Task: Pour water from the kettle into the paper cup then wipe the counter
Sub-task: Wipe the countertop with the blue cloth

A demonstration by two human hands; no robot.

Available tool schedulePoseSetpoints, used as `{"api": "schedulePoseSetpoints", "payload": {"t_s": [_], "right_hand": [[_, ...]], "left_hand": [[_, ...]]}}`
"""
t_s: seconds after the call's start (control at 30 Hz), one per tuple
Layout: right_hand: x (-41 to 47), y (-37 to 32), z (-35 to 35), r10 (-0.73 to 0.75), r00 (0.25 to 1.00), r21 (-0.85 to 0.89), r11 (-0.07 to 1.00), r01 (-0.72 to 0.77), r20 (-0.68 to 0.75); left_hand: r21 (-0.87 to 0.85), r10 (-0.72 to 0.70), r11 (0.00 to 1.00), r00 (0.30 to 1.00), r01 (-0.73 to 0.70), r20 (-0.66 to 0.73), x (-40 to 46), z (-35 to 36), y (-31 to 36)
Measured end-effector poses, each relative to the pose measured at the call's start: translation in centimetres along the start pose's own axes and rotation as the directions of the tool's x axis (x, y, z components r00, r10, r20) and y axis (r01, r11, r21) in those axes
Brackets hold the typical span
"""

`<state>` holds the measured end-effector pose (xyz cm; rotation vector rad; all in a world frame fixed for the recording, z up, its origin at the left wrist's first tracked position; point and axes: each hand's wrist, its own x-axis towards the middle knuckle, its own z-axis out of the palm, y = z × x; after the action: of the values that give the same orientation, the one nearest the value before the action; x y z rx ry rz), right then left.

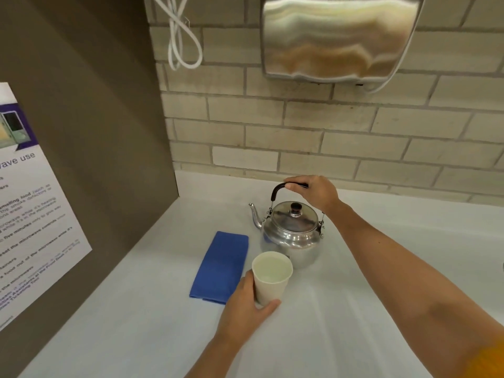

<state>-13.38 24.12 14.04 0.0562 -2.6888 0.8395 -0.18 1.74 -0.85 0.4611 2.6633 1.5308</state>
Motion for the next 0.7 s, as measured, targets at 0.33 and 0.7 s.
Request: {"api": "schedulePoseSetpoints", "payload": {"t_s": [0.33,0.7], "right_hand": [[-15.5,-1.3,1.8,0.027,0.962,-0.127,0.990,-0.063,-0.271],[-27.0,4.3,6.4,0.355,0.935,-0.418,0.847,-0.329,-0.018]], "left_hand": [[-0.011,0.062,0.998,0.995,-0.062,0.072,-0.7,-1.7,1.0],[0.486,0.080,0.857,0.977,-0.170,0.199,7.9,-6.8,-1.8]]}}
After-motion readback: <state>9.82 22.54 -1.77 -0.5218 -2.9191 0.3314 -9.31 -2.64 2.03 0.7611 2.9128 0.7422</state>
